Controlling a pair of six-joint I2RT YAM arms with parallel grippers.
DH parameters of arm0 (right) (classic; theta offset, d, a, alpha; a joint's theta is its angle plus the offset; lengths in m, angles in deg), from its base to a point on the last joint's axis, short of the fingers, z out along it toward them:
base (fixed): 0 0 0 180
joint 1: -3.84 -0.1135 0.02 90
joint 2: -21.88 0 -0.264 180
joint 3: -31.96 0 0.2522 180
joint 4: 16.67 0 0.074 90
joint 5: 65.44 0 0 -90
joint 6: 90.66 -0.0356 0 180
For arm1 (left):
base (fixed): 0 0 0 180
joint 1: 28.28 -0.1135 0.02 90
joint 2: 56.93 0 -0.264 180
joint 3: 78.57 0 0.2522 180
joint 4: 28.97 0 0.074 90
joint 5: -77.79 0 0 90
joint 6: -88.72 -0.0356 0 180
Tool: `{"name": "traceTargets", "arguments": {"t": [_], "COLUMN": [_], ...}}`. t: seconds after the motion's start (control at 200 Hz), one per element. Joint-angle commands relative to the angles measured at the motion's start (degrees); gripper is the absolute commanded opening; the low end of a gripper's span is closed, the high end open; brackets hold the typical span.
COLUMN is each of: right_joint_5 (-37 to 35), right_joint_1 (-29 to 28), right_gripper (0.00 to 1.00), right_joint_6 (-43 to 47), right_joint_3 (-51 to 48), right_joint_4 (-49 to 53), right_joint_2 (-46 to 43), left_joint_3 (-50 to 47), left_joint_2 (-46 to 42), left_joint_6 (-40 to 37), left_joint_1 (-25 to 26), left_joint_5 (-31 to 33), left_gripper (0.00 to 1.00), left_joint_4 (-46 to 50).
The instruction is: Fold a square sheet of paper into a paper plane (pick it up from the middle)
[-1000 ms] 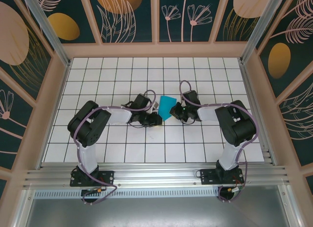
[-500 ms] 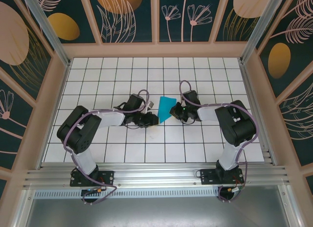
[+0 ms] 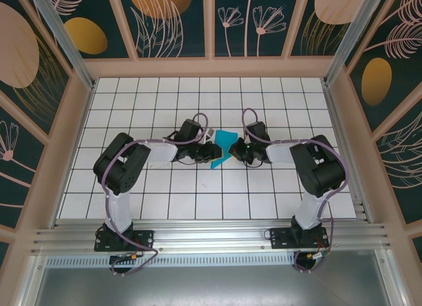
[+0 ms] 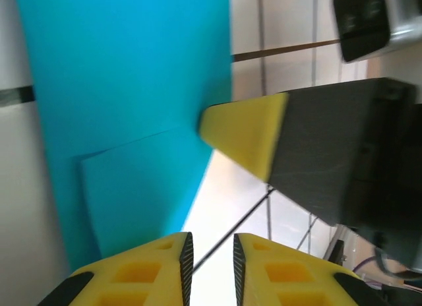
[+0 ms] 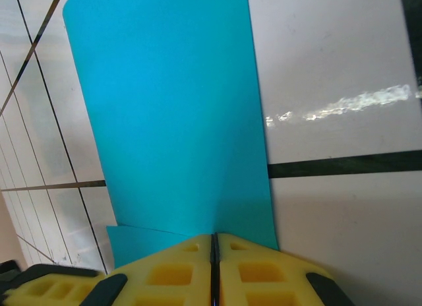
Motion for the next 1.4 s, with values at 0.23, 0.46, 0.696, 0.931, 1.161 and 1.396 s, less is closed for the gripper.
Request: {"name": "traceTargets", "arguments": {"t": [0.23,0.46,0.696,0.931,1.161,1.396], "right_joint_5": [-2.9,1.1,2.3,-3.3,-4.4,-4.2], "right_joint_1": [-0.2,-1.3,-4.2,-4.1,-2.0,0.5], "right_gripper": [0.17,0.12,0.08,0.08,0.1,0.11], "right_joint_6": [1.6,1.4,0.6,1.7,2.4,4.6], "right_joint_3": [-1.1,-3.1,-1.1,1.6,2.3,4.2], "right_joint_4": [3.5,-1.3,-3.2,1.3,2.9,4.7], "right_joint_2": [-5.2,-8.5,-2.7,2.5,2.1,2.4], "left_joint_3": [0.5,0.0,0.3,-0.3,-1.5,-1.6], "left_joint_2": [1.2,1.2,1.3,1.4,1.9,1.8], "left_joint_6": [-5.2,-5.7,-5.7,-7.1,-8.4,-9.3], "left_joint_1": [-0.4,-0.5,-0.4,-0.4,-0.5,-0.5], "left_joint_5": [12.3,12.2,11.5,12.7,14.5,15.6], "left_gripper": [0.18,0.16,0.15,0.11,0.08,0.08], "left_joint_4": [7.7,7.8,7.6,9.2,10.7,11.7]}}
